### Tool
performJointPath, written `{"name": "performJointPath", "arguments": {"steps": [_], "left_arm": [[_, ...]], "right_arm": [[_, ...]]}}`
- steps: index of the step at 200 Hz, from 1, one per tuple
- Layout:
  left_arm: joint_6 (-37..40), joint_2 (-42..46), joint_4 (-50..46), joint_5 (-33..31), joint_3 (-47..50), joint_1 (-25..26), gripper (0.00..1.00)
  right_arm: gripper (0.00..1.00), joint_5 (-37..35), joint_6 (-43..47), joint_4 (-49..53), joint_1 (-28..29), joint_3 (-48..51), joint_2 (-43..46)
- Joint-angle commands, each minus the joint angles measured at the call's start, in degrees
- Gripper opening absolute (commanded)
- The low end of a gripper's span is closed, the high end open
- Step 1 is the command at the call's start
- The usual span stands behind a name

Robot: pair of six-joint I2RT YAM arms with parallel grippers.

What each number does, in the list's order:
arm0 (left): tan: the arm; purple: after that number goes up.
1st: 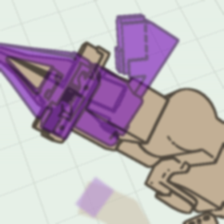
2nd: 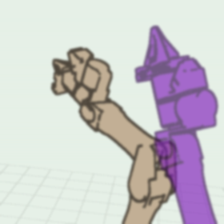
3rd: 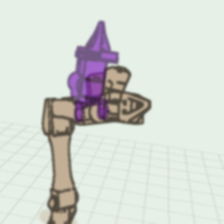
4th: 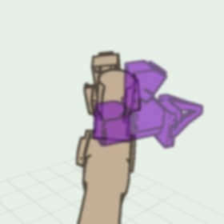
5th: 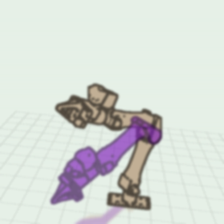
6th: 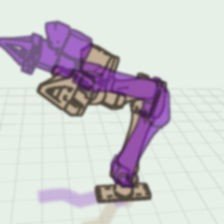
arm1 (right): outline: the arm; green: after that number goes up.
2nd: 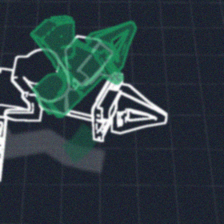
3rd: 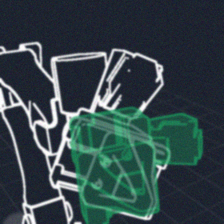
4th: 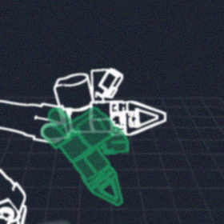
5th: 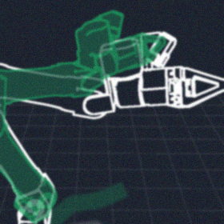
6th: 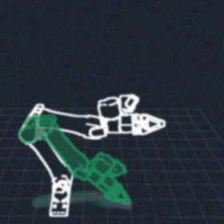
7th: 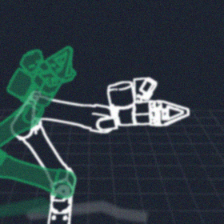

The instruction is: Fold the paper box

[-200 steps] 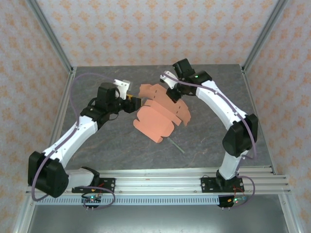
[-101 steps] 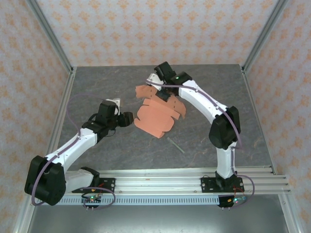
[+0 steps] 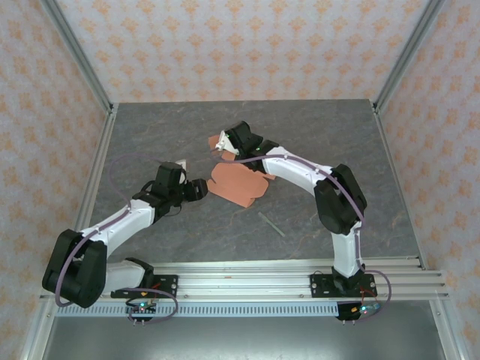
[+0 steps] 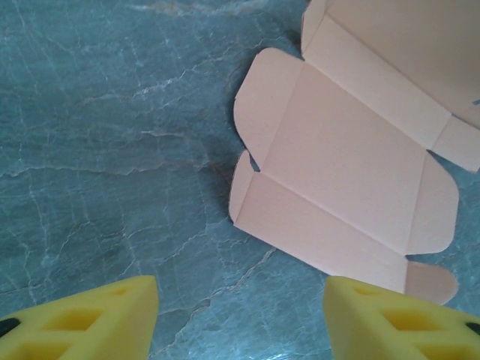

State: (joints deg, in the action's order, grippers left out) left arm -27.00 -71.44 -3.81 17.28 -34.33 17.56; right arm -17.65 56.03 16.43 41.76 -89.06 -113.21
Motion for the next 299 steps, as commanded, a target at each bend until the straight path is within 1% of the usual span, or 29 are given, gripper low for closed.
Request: {"name": "performJointPath", "arguments": {"steps": [1, 74, 107, 133, 165, 190, 219, 240, 267, 299], "left_arm": [[-0.7, -0.6, 1.7, -2.3, 0.5, -0.7, 0.6], [-0.7, -3.7, 4.5, -1.8, -0.2, -1.3, 0.61], [-0.9, -6.1, 5.9, -1.0, -1.2, -1.3, 0.61], [-0.8, -8.0, 6.4, -1.1, -2.7, -1.8, 0.61], [-0.5, -9.8, 7.1, -1.1, -4.9, -2.6, 0.61], [-0.3, -11.3, 7.6, -2.1, -6.9, -3.1, 0.61], [0.7, -13.7, 9.6, -2.6, -9.6, -4.2, 0.61], [2.9, -15.4, 11.5, -2.5, -11.4, -5.9, 0.61], [7.0, -17.8, 13.7, -0.6, -13.7, -9.0, 0.62], [14.1, -22.6, 11.8, 0.8, -20.2, -11.2, 0.63]], "right_arm": [[0.0, -5.0, 6.1, -11.5, 0.6, 3.8, 3.1], [0.01, -6.8, 16.6, -28.9, 0.6, 11.6, 2.2], [0.01, -6.2, 19.0, -36.4, 0.6, 15.2, 1.8], [0.01, -4.9, 20.1, -37.1, 0.6, 15.9, 1.5], [0.02, -0.8, 20.5, -36.5, -0.7, 16.3, 2.1], [0.01, 4.0, 21.1, -35.2, -2.4, 17.3, 3.5], [0.0, 10.2, 24.2, -34.5, -4.5, 18.9, 4.5], [0.0, 13.5, 24.0, -32.6, -5.9, 18.5, 4.9], [0.0, 17.3, 24.1, -30.3, -7.5, 18.2, 6.1], [0.0, 19.4, 24.9, -29.8, -8.9, 18.3, 6.5]]}}
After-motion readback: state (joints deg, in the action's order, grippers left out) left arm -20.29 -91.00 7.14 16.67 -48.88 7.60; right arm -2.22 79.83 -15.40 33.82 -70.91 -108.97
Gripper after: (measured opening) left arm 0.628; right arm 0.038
